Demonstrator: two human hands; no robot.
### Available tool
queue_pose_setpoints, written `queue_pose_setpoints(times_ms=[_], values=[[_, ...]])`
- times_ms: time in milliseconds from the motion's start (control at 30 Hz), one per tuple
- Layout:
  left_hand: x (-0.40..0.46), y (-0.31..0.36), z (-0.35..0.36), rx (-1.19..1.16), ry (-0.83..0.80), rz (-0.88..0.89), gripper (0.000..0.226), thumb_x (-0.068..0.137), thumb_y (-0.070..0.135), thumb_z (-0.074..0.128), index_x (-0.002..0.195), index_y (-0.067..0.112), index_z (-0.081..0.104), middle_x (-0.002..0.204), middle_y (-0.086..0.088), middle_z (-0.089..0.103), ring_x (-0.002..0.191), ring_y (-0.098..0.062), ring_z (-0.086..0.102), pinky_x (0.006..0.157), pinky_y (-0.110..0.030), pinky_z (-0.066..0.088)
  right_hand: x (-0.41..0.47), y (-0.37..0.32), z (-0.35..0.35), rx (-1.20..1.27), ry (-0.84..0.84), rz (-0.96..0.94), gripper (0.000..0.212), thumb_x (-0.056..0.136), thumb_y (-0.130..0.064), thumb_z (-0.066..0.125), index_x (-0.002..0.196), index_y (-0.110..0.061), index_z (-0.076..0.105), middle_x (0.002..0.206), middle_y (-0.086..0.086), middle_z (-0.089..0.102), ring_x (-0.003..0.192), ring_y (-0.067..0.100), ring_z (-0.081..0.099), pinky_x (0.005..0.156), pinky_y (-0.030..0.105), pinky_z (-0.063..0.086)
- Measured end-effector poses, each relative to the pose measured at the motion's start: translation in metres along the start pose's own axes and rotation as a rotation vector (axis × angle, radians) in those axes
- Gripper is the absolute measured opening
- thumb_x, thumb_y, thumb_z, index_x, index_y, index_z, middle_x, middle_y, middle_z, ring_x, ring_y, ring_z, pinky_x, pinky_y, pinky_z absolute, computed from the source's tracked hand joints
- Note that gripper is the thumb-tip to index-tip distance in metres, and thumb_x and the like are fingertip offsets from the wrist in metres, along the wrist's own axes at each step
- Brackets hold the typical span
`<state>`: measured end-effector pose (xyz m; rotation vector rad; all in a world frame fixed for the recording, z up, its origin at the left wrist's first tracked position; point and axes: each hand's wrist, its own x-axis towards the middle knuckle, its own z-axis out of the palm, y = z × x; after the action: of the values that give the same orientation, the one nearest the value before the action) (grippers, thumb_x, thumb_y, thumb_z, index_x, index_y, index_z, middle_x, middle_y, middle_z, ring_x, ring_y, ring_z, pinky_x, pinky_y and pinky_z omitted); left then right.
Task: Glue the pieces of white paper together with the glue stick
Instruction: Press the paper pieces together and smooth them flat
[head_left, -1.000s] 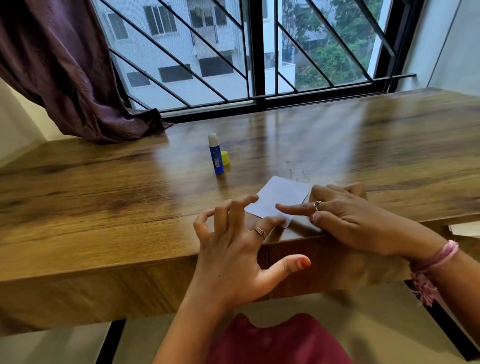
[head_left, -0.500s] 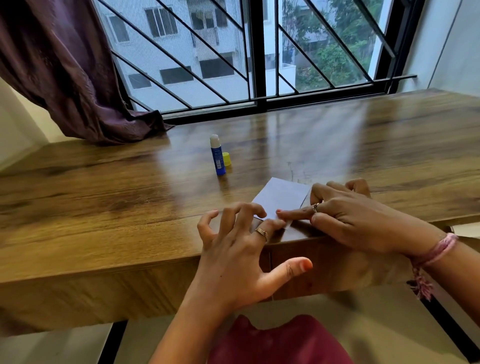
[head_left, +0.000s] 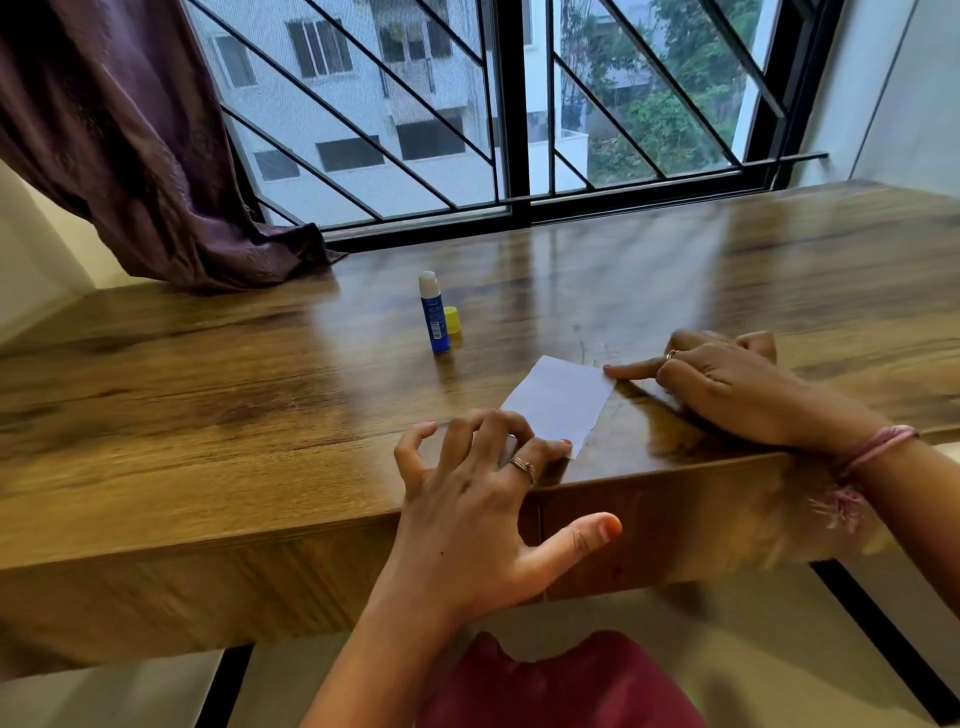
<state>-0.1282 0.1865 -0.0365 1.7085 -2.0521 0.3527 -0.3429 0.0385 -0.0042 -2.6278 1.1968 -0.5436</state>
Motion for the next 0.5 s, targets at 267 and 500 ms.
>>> queue_pose_setpoints(times_ms=[267,500], values=[[-0.001,0.000,0.000,-0.012,0.018,0.002,0.064,0.078,0.084,0.029,0.114,0.042,0.060,0.112,0.015,0.049,0.112,-0.005,0.042,0.100,-0.047,0.020,-0.010,-0.033,0.013,-0.012,-0.099,-0.141,0.048,0.082,-0.056,0.009,0.125,-0.075,0.021,0.097,-0.019,0.034,0.103,-0.008,0.029,0.089,0.030,0.013],[-0.003,0.000,-0.003,-0.020,0.000,0.004,0.064,0.078,0.083,0.030,0.117,0.041,0.060,0.114,0.015,0.051,0.111,-0.007,0.051,0.101,-0.047,0.018,-0.007,-0.042,0.024,-0.292,-0.095,-0.208,0.058,0.085,-0.053,0.003,0.119,-0.055,0.051,0.100,-0.011,0.024,0.099,0.001,0.022,0.093,0.029,0.005]])
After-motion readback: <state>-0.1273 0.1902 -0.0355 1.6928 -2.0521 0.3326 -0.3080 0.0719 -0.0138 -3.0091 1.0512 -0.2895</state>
